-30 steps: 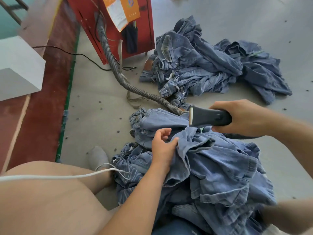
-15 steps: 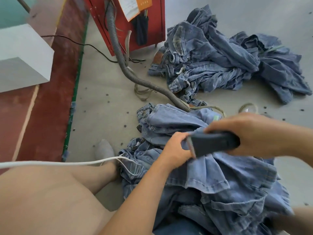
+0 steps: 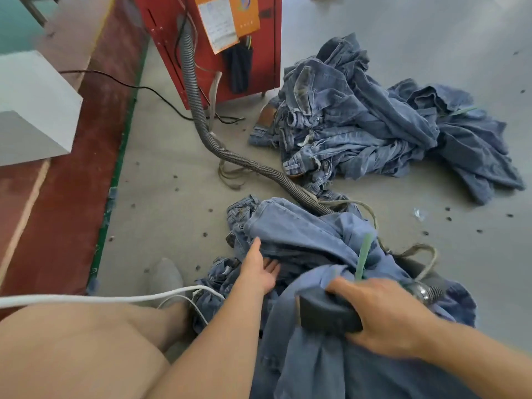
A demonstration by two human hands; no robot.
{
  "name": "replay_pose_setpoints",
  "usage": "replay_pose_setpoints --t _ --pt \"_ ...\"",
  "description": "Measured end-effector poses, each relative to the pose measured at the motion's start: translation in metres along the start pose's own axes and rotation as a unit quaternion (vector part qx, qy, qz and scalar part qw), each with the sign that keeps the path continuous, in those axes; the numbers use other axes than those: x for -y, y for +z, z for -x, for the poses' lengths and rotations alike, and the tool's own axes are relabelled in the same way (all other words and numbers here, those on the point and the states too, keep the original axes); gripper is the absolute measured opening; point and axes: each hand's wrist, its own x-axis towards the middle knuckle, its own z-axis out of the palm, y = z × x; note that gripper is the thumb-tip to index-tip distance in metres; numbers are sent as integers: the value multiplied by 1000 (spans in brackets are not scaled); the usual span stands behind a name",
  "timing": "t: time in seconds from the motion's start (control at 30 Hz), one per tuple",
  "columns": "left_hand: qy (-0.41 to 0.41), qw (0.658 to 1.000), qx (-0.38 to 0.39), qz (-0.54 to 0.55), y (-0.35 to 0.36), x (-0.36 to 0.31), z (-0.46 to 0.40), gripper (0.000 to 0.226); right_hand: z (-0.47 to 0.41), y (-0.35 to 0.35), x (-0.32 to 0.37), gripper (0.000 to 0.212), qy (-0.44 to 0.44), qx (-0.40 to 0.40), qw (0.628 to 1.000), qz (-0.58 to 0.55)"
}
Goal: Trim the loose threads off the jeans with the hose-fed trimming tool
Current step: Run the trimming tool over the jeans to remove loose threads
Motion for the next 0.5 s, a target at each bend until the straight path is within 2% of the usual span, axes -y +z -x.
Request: replay_pose_setpoints --t 0.1,0.2,0.27,0.37,0.43,0.5 --pt "8 999 16 -51 13 -8 -8 66 17 17 5 40 -15 54 998 1" --pt "46 995 25 -85 28 -6 -7 41 22 19 4 46 -5 41 999 -20" --pt "113 989 52 -82 37 -2 -2 26 24 13 0 46 12 0 999 -42" --pt "224 962 130 -88 49 5 23 20 26 -7 -4 49 53 -82 993 -66" --pt "307 928 148 -153 53 13 46 18 28 -27 -10 55 81 -172 975 -113" --pt "385 878 135 -251 57 24 71 15 32 -51 -17 53 105 -269 943 -166"
